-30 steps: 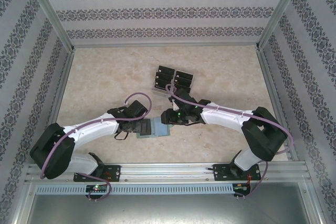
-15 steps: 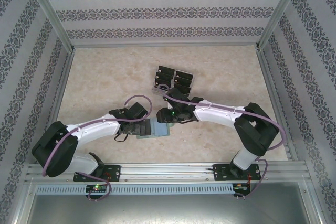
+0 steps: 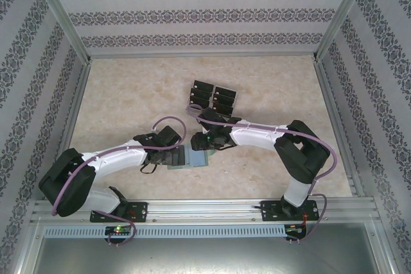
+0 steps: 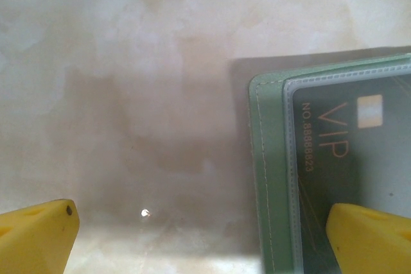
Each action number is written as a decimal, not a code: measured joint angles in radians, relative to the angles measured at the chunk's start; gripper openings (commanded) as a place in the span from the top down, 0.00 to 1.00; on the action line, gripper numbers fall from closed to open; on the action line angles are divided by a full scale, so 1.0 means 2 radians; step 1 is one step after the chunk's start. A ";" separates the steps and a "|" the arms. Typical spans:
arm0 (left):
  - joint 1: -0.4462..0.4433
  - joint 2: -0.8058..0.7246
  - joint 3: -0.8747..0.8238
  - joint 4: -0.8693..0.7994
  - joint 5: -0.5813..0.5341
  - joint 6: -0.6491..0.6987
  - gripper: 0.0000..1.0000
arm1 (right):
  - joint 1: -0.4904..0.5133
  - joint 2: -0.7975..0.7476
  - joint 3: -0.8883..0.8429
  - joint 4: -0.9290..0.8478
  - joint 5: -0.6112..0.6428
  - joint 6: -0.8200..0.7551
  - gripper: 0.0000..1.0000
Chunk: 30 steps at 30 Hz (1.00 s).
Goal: Put the credit cards into the card holder
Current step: Flip over the card slot on the card holder.
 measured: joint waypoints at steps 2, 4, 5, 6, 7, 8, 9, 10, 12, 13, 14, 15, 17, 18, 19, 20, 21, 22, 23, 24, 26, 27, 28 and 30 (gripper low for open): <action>0.000 0.000 0.000 0.000 0.000 0.000 0.00 | 0.000 0.005 0.000 0.000 0.000 0.000 0.53; 0.000 0.000 0.000 0.000 0.000 0.000 0.00 | 0.000 0.008 0.000 0.000 -0.001 0.000 0.54; 0.000 0.000 0.000 0.001 0.000 0.000 0.00 | 0.000 0.008 0.000 0.000 -0.001 0.000 0.54; 0.000 0.000 0.000 0.001 0.000 0.000 0.00 | 0.000 0.008 0.000 0.000 -0.001 0.000 0.55; 0.000 0.000 0.000 0.000 0.000 0.000 0.00 | 0.000 0.008 0.000 0.000 -0.001 0.000 0.56; 0.000 0.000 0.000 0.001 0.000 0.000 0.00 | 0.000 0.008 0.000 0.002 -0.001 0.000 0.56; 0.000 0.000 0.000 0.001 0.000 0.000 0.00 | 0.000 0.008 0.000 0.002 -0.001 0.000 0.56; 0.000 0.000 0.000 0.001 0.000 -0.001 0.00 | 0.000 0.008 0.000 0.003 -0.002 0.000 0.57; 0.000 0.000 0.000 0.001 0.000 -0.002 0.00 | 0.001 0.008 0.000 0.004 -0.002 0.000 0.57; 0.000 0.000 0.000 0.001 0.000 -0.002 0.00 | 0.002 0.008 0.000 0.004 -0.002 0.000 0.58; 0.000 0.000 0.000 0.001 0.000 -0.002 0.00 | 0.004 0.008 0.000 0.004 -0.003 0.000 0.58; 0.000 0.000 0.000 0.001 0.000 -0.002 0.00 | 0.006 0.008 0.000 0.004 -0.003 0.000 0.59; 0.000 0.000 -0.001 0.001 0.000 -0.002 0.00 | 0.010 0.008 0.000 0.004 -0.005 0.000 0.59; 0.000 0.000 -0.001 0.002 0.000 -0.002 0.00 | 0.012 0.008 0.000 0.004 -0.006 0.000 0.60; 0.000 0.000 -0.001 0.002 0.000 -0.002 0.00 | 0.013 0.008 0.000 0.005 -0.006 0.000 0.60; 0.000 0.000 -0.001 0.002 0.000 -0.002 0.00 | 0.013 0.008 0.000 0.005 -0.006 0.000 0.60; 0.000 0.000 -0.001 0.002 0.000 -0.002 0.00 | 0.013 0.008 0.000 0.005 -0.006 0.000 0.60; 0.000 0.000 -0.001 0.002 0.000 -0.002 0.00 | 0.013 0.008 0.000 0.005 -0.006 0.000 0.60; 0.000 0.000 -0.001 0.002 0.000 -0.002 0.00 | 0.015 0.008 0.000 0.005 -0.006 0.000 0.61; 0.000 0.000 -0.001 0.002 0.000 -0.002 0.00 | 0.015 0.008 0.000 0.005 -0.006 0.000 0.61; 0.000 0.000 -0.001 0.002 0.000 -0.002 0.00 | 0.016 0.007 0.000 0.005 -0.006 0.000 0.62; 0.000 0.000 -0.001 0.002 0.000 -0.002 0.00 | 0.016 0.006 0.000 0.005 -0.006 0.000 0.62; 0.000 0.000 -0.001 0.002 0.000 -0.002 0.00 | 0.016 0.004 0.000 0.005 -0.007 0.000 0.62; 0.000 0.000 -0.001 0.002 0.000 -0.002 0.00 | 0.016 -0.001 0.000 0.005 -0.008 0.000 0.63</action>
